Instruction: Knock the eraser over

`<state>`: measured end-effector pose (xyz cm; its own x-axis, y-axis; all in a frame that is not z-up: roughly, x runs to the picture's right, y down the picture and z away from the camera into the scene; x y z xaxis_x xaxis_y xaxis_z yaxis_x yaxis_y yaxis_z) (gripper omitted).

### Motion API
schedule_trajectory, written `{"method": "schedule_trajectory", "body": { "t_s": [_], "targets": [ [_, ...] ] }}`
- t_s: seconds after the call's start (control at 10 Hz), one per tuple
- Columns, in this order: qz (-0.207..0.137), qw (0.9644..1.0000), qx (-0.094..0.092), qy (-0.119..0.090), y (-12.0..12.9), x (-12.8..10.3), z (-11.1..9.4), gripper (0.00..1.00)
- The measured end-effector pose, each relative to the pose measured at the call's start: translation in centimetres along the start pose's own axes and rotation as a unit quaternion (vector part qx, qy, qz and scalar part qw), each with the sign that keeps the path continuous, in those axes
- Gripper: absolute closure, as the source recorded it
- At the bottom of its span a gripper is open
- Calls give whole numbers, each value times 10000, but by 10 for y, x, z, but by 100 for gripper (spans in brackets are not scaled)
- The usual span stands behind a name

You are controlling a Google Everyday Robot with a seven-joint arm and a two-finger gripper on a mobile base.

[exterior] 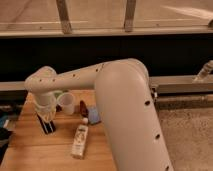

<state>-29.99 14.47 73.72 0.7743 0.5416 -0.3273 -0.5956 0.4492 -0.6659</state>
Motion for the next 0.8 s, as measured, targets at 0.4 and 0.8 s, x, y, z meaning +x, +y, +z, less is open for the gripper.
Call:
{"method": "schedule_trajectory", "body": {
  "t_s": [0.4, 0.8],
  "targets": [
    [368, 9963, 415, -650, -46, -10, -27, 100],
    [1190, 9746, 980, -1627, -99, 17, -103, 98]
  ]
}}
